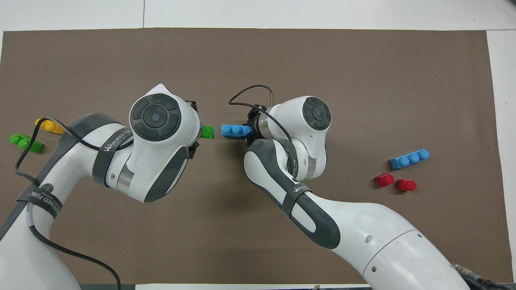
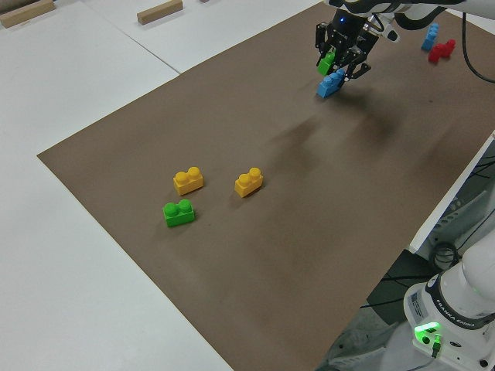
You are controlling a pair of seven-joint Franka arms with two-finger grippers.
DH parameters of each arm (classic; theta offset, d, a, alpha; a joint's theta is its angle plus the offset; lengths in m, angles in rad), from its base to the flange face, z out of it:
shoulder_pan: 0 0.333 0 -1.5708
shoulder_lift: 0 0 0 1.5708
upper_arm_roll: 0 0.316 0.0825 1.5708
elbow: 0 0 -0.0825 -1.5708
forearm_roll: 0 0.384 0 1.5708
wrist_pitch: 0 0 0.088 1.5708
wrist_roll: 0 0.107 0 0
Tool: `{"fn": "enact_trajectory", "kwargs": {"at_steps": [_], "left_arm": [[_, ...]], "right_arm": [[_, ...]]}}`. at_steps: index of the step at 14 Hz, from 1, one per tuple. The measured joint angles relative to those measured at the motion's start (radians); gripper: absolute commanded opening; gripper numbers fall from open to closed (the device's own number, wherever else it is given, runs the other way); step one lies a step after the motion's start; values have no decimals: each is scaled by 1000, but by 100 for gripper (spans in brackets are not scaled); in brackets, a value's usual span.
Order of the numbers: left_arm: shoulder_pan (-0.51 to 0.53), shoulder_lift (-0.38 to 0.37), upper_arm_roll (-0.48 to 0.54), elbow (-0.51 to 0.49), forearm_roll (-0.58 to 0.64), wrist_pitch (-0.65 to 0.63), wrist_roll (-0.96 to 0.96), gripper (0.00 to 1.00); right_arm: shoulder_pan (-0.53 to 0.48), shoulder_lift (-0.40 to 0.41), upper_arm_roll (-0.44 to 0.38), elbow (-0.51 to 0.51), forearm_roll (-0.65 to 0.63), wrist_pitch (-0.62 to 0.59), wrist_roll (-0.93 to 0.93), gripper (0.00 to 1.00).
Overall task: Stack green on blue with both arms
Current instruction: 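Press the green brick onto the blue brick with the left gripper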
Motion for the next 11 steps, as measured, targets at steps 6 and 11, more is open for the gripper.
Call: {"fn": "enact_trajectory", "kwargs": {"at_steps": [6,11], "left_arm": [[-37,71,1,6,2,68,-62,0],[-60,136,1,36,3,113,-105,0]], "right_arm": [[1,-4,3,-11,0,17,-1,0],[1,-9,4,-21,1,28,-1,0]]}}
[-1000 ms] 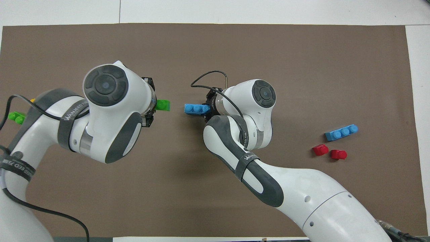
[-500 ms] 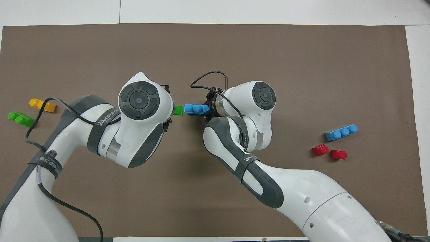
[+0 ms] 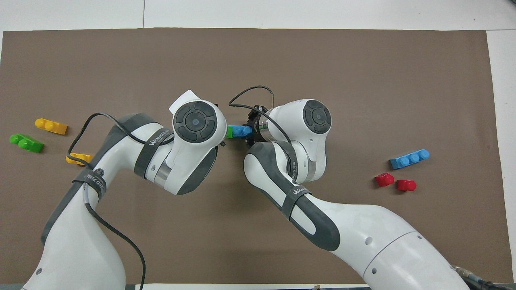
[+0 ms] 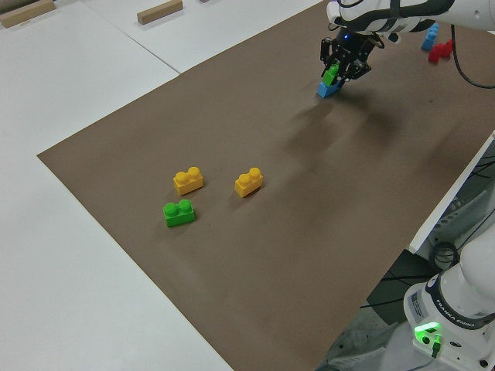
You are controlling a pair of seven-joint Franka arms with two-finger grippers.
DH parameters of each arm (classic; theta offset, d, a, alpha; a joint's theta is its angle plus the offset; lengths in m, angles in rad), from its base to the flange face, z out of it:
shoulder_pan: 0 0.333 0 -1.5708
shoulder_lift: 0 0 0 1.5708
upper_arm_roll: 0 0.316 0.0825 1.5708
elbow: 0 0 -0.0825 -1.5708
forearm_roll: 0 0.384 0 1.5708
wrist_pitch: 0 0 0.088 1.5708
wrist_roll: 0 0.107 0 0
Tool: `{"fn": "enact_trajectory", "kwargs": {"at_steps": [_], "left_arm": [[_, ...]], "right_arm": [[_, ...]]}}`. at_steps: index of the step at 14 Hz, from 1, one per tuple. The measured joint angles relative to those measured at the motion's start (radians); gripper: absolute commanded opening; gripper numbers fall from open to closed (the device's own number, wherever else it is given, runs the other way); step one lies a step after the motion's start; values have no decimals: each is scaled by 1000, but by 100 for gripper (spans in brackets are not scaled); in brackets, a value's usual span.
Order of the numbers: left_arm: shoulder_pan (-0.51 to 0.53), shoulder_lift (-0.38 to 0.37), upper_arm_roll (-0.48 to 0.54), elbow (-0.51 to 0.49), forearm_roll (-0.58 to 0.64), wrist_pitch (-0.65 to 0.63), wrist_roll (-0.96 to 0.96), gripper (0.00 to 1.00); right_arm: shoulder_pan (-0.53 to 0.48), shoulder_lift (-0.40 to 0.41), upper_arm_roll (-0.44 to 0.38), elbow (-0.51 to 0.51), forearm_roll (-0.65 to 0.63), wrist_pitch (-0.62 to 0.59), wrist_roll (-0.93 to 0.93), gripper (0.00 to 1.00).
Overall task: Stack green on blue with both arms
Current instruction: 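Press the green brick onto the blue brick with the left gripper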
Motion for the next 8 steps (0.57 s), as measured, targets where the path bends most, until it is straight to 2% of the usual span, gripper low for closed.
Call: {"fn": "enact_trajectory", "kwargs": {"at_steps": [8], "left_arm": [[-38,23,1,4,1,36,-41,0]], "right_arm": [[0,-2,0,-4,0,2,-2,0]]}}
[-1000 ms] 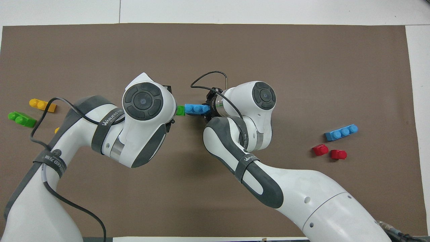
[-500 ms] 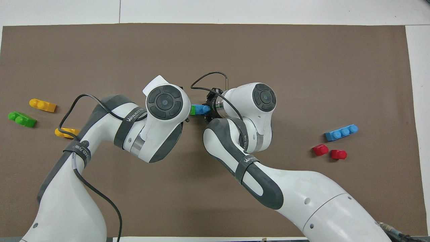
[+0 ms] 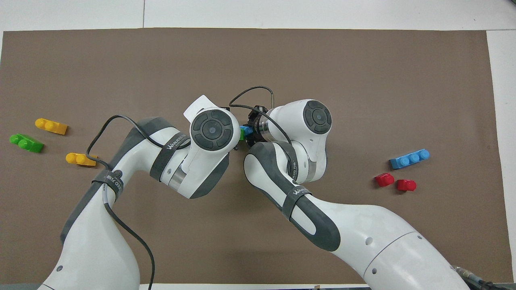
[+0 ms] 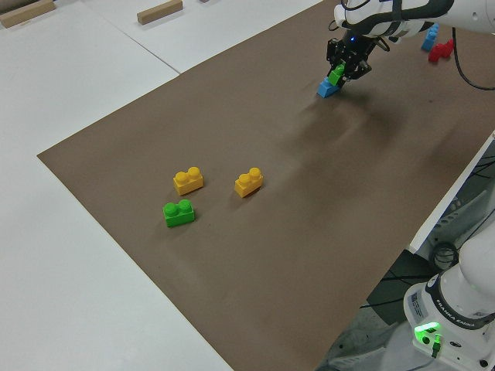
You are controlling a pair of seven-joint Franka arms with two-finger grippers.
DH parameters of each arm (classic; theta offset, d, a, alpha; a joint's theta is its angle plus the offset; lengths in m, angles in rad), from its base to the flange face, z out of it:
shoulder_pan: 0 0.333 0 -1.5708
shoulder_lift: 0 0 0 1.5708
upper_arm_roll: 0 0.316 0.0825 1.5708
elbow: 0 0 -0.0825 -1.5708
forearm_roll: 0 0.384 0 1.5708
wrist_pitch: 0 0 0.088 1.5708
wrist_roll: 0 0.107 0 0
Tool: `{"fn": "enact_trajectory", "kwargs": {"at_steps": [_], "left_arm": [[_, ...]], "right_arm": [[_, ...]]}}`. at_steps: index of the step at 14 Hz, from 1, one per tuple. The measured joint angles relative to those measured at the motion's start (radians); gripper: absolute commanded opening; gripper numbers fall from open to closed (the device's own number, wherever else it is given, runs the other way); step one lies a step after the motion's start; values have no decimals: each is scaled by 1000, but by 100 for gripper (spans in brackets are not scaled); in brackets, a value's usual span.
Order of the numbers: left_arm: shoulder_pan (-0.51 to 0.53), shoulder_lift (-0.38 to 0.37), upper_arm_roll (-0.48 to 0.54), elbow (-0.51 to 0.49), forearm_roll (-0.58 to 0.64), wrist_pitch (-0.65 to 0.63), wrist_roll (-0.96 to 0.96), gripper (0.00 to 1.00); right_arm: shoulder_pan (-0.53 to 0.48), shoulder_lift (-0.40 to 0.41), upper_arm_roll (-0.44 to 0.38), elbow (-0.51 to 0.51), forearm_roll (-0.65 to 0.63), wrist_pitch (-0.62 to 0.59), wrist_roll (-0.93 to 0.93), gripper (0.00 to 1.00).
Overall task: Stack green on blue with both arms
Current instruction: 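Press the green brick onto the blue brick with the left gripper, then open both grippers and lift them away from the stacked bricks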
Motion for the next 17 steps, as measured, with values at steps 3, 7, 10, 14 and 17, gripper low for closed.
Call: {"fn": "enact_trajectory", "kwargs": {"at_steps": [3,7,10,14,17], "left_arm": [[0,7,8,5,5,15,-1,0],[1,45,13,27,21,23,-1,0],[1,49,13,29,22,22,-1,51],[4,53,23,34,30,23,-2,100],[19,52,28,42,34,23,0,100]], "right_arm": [[0,0,0,-1,0,1,0,0],[0,-1,0,-2,0,3,-1,0],[0,-1,0,-2,0,4,-2,0],[-1,-2,0,-5,0,4,-2,45],[-4,-1,-8,-23,18,6,-2,95]]}}
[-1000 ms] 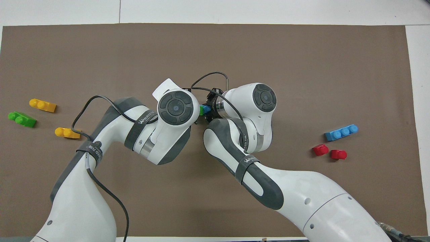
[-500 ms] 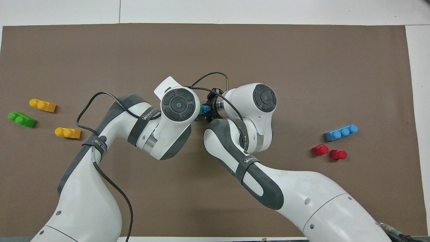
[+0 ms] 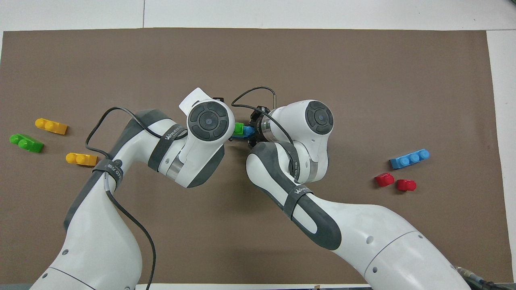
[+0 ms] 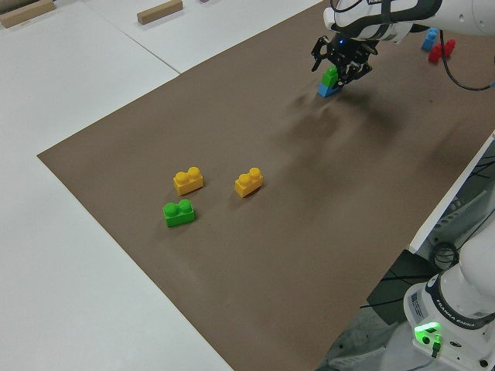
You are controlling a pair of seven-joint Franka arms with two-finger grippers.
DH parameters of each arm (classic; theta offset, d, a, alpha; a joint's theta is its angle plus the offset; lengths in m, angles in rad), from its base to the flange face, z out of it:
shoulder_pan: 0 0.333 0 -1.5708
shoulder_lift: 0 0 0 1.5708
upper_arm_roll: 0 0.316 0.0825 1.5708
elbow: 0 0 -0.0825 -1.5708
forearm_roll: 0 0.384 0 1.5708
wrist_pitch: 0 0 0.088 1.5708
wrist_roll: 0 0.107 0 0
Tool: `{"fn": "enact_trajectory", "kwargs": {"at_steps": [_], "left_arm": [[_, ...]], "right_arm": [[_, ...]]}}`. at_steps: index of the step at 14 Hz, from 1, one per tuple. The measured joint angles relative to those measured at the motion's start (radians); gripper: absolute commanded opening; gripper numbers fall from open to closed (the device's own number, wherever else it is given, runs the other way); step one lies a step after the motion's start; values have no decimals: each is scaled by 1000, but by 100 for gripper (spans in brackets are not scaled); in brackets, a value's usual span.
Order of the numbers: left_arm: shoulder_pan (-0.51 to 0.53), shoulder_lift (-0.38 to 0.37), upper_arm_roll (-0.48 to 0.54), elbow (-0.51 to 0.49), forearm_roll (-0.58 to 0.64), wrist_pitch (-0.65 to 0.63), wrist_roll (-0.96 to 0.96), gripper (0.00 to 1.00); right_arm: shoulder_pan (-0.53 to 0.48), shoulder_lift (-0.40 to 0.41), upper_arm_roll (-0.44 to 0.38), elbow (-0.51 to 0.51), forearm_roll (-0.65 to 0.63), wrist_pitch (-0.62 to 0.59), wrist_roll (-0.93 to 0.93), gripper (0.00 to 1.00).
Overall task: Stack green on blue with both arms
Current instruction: 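Open both grippers and lift them away from the stacked bricks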
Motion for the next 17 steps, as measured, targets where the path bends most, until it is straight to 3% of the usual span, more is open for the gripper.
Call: {"fn": "enact_trajectory", "kwargs": {"at_steps": [1,7,11,17], "left_arm": [[15,-4,1,7,2,-1,11,100],[182,-90,6,19,6,-53,313,100],[287,-100,8,19,6,-55,592,100],[409,-155,7,27,6,-57,1065,100]], "right_arm": [[-3,0,-1,-1,7,0,-1,99],[-102,-3,-10,4,7,-78,-94,100],[-275,-63,-19,42,-25,-317,-367,100],[-457,-232,-22,100,-280,-613,-828,100]]}}
